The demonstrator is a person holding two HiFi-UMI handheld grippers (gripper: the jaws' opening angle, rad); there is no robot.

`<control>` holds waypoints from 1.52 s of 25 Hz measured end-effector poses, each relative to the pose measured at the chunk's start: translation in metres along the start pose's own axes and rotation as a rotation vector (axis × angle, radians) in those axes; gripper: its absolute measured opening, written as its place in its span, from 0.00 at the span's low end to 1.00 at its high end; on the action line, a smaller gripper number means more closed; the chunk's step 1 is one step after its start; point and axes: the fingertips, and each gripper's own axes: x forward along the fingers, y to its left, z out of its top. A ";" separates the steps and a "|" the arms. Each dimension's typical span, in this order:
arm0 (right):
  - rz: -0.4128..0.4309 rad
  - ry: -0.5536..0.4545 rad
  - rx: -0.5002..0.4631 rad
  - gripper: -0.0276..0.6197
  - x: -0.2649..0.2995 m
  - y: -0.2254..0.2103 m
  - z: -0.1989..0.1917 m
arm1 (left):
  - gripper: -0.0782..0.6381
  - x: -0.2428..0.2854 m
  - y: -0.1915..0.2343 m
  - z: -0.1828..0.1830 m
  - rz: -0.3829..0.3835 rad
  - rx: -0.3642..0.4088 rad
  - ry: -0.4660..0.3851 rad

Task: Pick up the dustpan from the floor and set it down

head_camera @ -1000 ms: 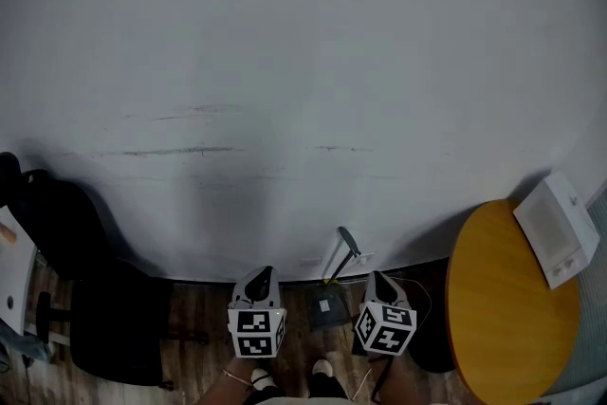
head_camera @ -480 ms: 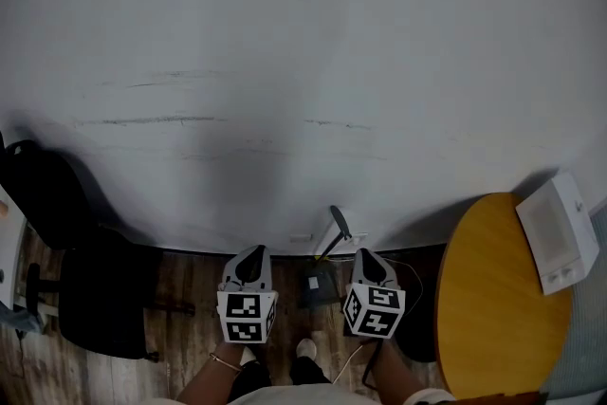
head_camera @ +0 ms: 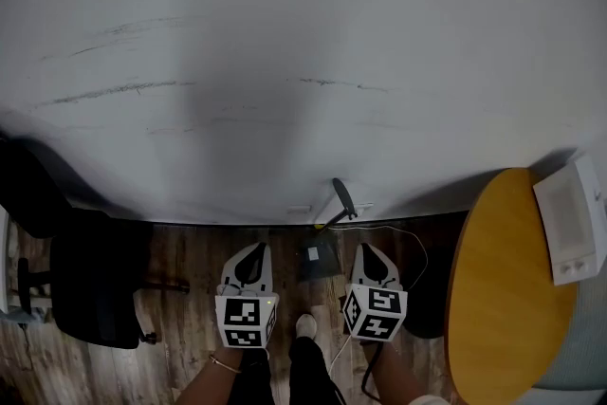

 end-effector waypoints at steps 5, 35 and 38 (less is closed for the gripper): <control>-0.011 0.061 0.031 0.09 0.029 -0.009 -0.054 | 0.12 0.027 -0.003 -0.052 -0.022 -0.011 0.048; 0.070 0.091 0.106 0.24 0.087 -0.031 -0.145 | 0.12 0.076 0.004 -0.154 0.065 -0.039 0.096; 0.077 0.088 0.098 0.25 0.096 -0.031 -0.145 | 0.12 0.078 0.008 -0.156 0.075 -0.039 0.098</control>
